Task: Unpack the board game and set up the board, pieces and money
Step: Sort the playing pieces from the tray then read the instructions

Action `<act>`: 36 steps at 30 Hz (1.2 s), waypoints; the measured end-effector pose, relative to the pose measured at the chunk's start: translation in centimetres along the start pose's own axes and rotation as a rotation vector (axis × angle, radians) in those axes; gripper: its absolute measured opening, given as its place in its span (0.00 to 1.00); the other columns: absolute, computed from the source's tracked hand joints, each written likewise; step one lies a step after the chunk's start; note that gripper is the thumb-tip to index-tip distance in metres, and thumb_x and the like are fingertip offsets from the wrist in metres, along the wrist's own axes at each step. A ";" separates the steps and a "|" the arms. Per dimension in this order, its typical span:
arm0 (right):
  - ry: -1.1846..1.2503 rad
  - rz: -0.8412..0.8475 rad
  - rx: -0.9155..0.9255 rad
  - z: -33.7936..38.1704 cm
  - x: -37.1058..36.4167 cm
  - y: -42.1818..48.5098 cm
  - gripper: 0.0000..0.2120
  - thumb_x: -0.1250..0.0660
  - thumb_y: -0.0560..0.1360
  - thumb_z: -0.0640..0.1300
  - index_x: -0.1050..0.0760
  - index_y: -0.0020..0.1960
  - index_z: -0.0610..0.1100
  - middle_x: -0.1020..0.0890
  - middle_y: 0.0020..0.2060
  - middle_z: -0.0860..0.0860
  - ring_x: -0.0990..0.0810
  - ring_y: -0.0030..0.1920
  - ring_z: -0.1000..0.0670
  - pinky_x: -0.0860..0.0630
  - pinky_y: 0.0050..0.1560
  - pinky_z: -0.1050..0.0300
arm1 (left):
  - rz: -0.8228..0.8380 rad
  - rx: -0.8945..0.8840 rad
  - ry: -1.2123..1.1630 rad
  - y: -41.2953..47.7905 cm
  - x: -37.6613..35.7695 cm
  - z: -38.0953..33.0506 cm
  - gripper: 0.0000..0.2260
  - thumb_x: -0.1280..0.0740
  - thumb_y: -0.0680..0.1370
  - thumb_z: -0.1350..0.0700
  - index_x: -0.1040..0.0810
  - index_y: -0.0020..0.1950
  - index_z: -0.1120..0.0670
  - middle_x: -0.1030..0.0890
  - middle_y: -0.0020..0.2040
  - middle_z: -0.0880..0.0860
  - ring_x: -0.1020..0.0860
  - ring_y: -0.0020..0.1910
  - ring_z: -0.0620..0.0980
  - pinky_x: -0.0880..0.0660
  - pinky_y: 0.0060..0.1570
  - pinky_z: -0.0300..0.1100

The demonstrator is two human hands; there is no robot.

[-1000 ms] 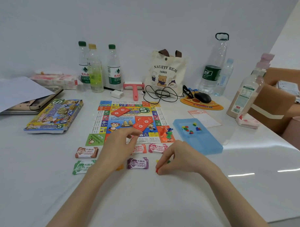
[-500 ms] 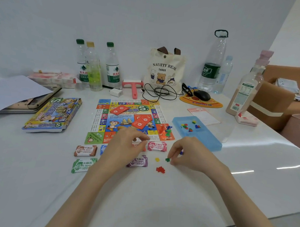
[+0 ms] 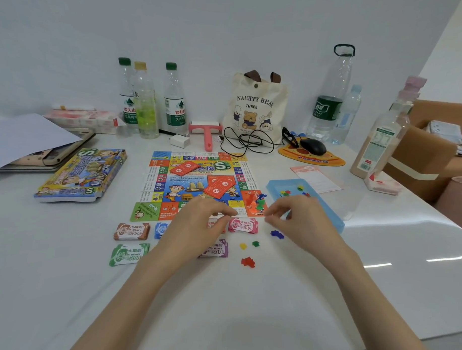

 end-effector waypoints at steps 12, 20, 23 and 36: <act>-0.103 -0.052 -0.149 -5.9 2.5 8.9 0.09 0.31 0.73 0.36 0.18 0.53 0.42 0.17 0.49 0.47 0.23 0.44 0.52 0.28 0.42 0.63 | -0.055 -0.005 -0.173 2.7 0.6 -2.3 0.11 0.35 0.79 0.56 0.20 0.59 0.45 0.19 0.53 0.40 0.23 0.50 0.38 0.29 0.49 0.30; -0.245 0.303 -0.169 -6.0 0.6 10.9 0.21 0.25 0.70 0.43 0.22 0.62 0.46 0.19 0.56 0.50 0.24 0.48 0.53 0.34 0.34 0.68 | -0.054 0.016 -0.180 5.4 0.2 -3.5 0.11 0.36 0.79 0.55 0.21 0.60 0.43 0.20 0.52 0.38 0.23 0.51 0.39 0.24 0.54 0.41; -0.203 0.301 -0.179 -6.5 0.0 11.3 0.20 0.25 0.70 0.42 0.21 0.61 0.45 0.18 0.51 0.50 0.24 0.44 0.53 0.33 0.34 0.68 | -0.063 0.033 -0.194 6.0 -0.1 -3.3 0.12 0.36 0.79 0.55 0.21 0.59 0.44 0.20 0.52 0.39 0.23 0.51 0.39 0.24 0.53 0.41; -0.259 0.178 -0.186 -7.0 -0.3 12.4 0.06 0.32 0.70 0.35 0.16 0.41 0.41 0.15 0.37 0.46 0.18 0.35 0.52 0.23 0.32 0.64 | -0.106 0.109 -0.263 6.8 -1.7 -1.5 0.12 0.36 0.79 0.59 0.20 0.58 0.46 0.20 0.51 0.38 0.24 0.46 0.35 0.29 0.40 0.24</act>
Point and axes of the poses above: each hand's wrist, its own y-axis towards the middle knuckle, its own x-axis out of the back of the hand, z = x × y, the point moved 6 cm from there along y, towards the middle knuckle
